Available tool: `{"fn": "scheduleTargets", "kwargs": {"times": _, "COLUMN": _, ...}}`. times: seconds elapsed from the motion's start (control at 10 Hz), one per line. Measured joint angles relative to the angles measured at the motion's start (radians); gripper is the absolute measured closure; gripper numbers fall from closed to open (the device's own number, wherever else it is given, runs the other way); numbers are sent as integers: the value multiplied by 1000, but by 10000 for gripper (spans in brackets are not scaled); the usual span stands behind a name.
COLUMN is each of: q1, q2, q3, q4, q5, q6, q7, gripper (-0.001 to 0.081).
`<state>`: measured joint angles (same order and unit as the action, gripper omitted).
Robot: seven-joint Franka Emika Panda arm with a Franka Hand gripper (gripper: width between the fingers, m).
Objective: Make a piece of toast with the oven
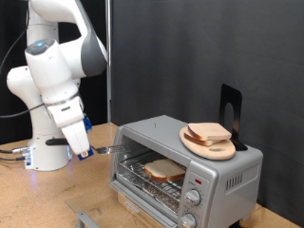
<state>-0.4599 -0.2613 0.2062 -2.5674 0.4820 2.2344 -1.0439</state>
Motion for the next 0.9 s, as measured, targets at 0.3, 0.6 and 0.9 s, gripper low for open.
{"fn": "scheduleTargets", "kwargs": {"times": 0.3, "q1": 0, "q2": -68, "q3": -34, "q4": 5, "q5": 18, "q6": -43, "q7": -1, "gripper": 415}}
{"fn": "scheduleTargets", "kwargs": {"times": 0.6, "q1": 0, "q2": -104, "q3": -45, "q4": 9, "q5": 24, "q6": -74, "q7": 4, "gripper": 415}}
{"fn": "scheduleTargets", "kwargs": {"times": 0.9, "q1": 2, "q2": -106, "q3": -44, "q4": 7, "q5": 32, "q6": -79, "q7": 2, "gripper": 415}}
